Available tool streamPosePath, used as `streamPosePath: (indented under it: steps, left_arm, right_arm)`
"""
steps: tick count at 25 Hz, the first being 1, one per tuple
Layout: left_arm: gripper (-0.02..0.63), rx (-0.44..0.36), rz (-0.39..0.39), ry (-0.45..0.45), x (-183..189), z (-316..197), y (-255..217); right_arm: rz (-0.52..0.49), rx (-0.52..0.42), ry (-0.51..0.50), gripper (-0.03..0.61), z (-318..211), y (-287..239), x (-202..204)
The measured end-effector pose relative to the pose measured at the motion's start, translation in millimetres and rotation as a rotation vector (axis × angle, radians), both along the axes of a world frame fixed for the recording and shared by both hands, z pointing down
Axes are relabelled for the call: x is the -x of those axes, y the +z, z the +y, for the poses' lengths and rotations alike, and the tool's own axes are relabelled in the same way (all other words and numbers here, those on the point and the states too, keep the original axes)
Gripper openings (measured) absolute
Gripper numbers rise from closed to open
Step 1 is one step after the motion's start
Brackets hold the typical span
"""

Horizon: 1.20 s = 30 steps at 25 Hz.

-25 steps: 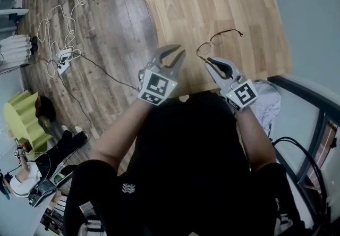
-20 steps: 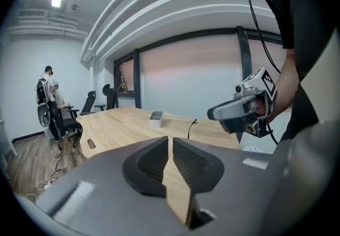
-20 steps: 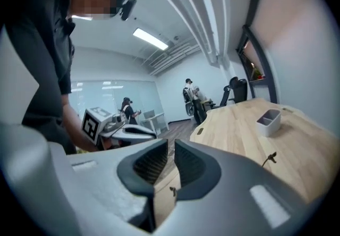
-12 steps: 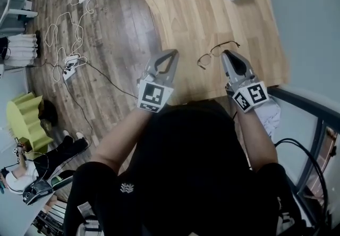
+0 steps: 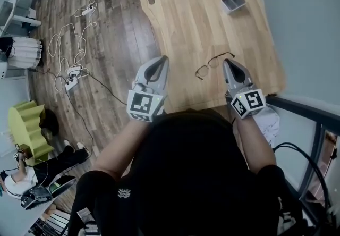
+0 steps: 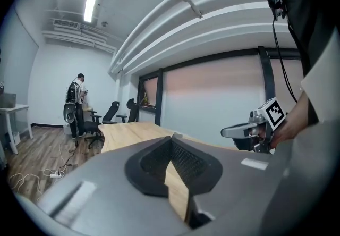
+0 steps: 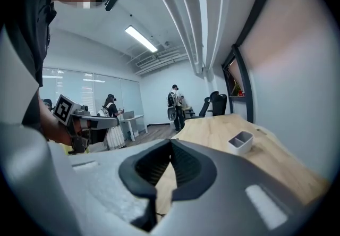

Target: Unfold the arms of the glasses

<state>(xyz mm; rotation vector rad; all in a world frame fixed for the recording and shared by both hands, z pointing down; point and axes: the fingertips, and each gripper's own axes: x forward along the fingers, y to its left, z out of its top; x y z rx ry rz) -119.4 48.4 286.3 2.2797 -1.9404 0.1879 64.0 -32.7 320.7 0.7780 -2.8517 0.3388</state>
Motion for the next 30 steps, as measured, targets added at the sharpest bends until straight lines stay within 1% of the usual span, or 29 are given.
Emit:
streamPosePath:
  steps: [5, 8, 11, 18, 23, 30]
  left_arm:
    - [0.005, -0.024, 0.000, -0.005, -1, -2, -10]
    - [0.006, -0.023, 0.001, -0.008, 1, -2, -11]
    - [0.006, -0.019, -0.001, -0.010, 3, -5, -13]
    - [0.005, -0.047, -0.013, -0.007, 6, -13, -26]
    - [0.005, -0.052, -0.018, -0.012, 13, -20, -29]
    - [0.006, -0.045, -0.016, 0.013, 3, -30, -23]
  right_arm:
    - [0.028, -0.021, 0.007, 0.000, -5, -1, -4]
    - [0.036, -0.034, 0.010, 0.000, -8, -5, -4]
    - [0.027, -0.041, 0.021, 0.000, -14, -9, -4]
    - [0.015, -0.058, 0.033, 0.000, -17, -19, -3]
    - [0.008, -0.050, 0.042, 0.000, -20, -20, -4]
    - [0.011, -0.070, 0.042, 0.000, -30, -21, -1]
